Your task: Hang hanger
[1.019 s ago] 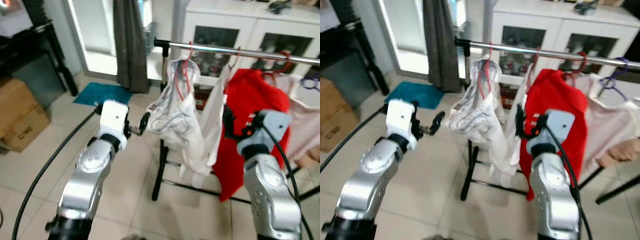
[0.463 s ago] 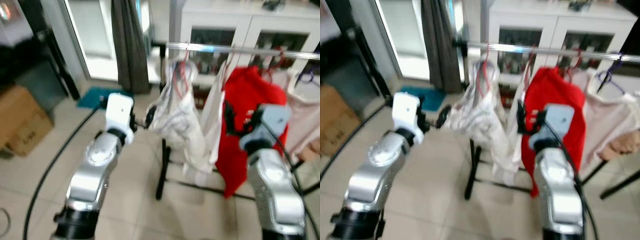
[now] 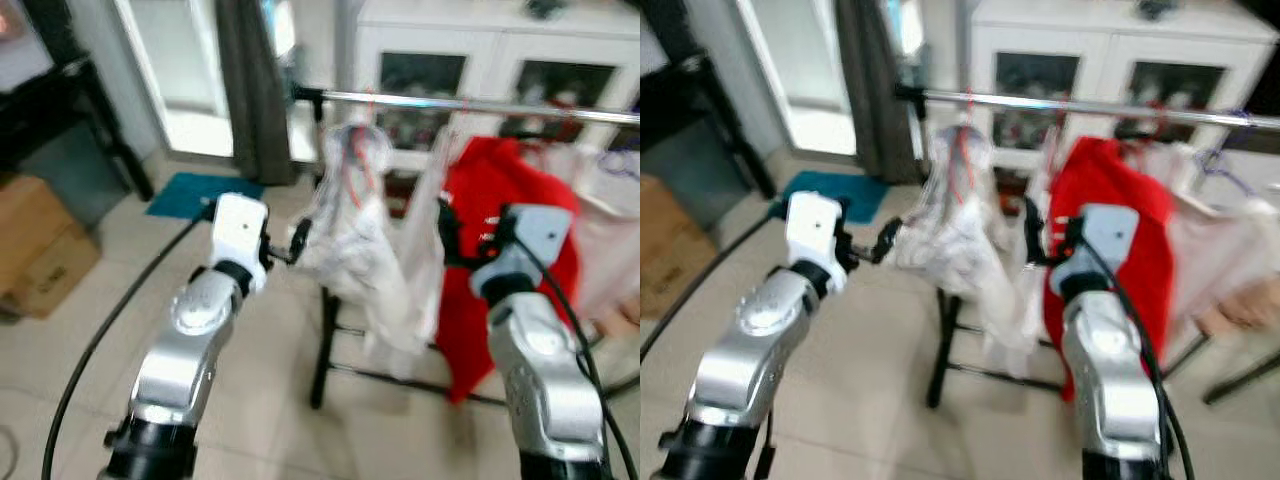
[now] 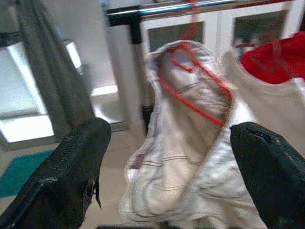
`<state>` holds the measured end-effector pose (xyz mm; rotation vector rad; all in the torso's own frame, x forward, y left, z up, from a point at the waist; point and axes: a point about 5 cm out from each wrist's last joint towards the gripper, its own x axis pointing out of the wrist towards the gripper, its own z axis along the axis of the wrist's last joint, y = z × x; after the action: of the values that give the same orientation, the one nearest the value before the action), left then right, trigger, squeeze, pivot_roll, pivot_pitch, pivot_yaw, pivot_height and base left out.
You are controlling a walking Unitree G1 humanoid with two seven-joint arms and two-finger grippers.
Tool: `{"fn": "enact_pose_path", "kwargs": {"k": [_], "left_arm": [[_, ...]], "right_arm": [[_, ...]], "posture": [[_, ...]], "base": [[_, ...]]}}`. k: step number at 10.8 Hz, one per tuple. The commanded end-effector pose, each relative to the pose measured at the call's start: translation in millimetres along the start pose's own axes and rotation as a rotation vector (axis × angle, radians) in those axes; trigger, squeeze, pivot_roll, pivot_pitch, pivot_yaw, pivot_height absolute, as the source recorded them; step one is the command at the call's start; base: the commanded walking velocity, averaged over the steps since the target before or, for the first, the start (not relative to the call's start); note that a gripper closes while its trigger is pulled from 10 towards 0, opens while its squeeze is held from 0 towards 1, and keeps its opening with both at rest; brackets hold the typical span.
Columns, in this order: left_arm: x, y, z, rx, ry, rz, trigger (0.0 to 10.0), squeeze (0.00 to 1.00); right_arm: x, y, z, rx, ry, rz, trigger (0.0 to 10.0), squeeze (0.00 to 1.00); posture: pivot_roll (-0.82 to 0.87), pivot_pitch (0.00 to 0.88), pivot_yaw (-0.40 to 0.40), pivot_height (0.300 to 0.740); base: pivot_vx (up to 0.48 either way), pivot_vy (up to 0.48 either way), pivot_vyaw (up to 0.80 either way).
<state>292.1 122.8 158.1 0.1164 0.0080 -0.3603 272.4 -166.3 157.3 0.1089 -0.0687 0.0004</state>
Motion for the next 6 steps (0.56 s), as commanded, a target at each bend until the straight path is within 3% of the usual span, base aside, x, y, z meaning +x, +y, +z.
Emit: {"fn": "enact_pose_path", "kwargs": {"k": [1, 3, 4, 5, 6], "left_arm": [[-5.1, 12.4, -0.3, 0.025, 0.011, 0.033, 10.0, 0.00], [-7.5, 14.4, -0.7, 0.027, 0.012, 0.036, 10.0, 0.00], [-8.6, 13.8, -0.6, 0.030, 0.011, 0.030, 10.0, 0.00], [-9.4, 13.5, 0.1, 0.032, 0.007, 0.024, 10.0, 0.00], [-9.3, 13.2, 0.3, 0.034, 0.006, 0.023, 10.0, 0.00]], "right_arm": [[2.9, 9.4, -0.7, 0.027, 0.013, 0.031, 10.0, 0.55], [3.3, 11.6, -2.6, 0.020, 0.019, 0.031, 10.0, 0.55], [4.0, 13.3, -4.0, 0.014, 0.025, 0.036, 10.0, 0.49], [4.7, 14.9, -5.1, 0.039, 0.034, 0.039, 10.0, 0.00], [5.3, 15.6, -4.9, 0.055, 0.036, 0.047, 10.0, 0.00]], "posture": [[-0.09, 0.000, 0.032, 0.740], [-0.08, 0.000, 0.024, 0.740], [-0.07, 0.000, 0.020, 0.740], [-0.07, 0.000, 0.019, 0.740], [-0.07, 0.000, 0.017, 0.740]], "base": [[0.405, 0.000, 0.68], [0.401, 0.000, 0.70], [0.409, 0.000, 0.68], [0.405, 0.000, 0.00], [0.401, 0.000, 0.00]]}}
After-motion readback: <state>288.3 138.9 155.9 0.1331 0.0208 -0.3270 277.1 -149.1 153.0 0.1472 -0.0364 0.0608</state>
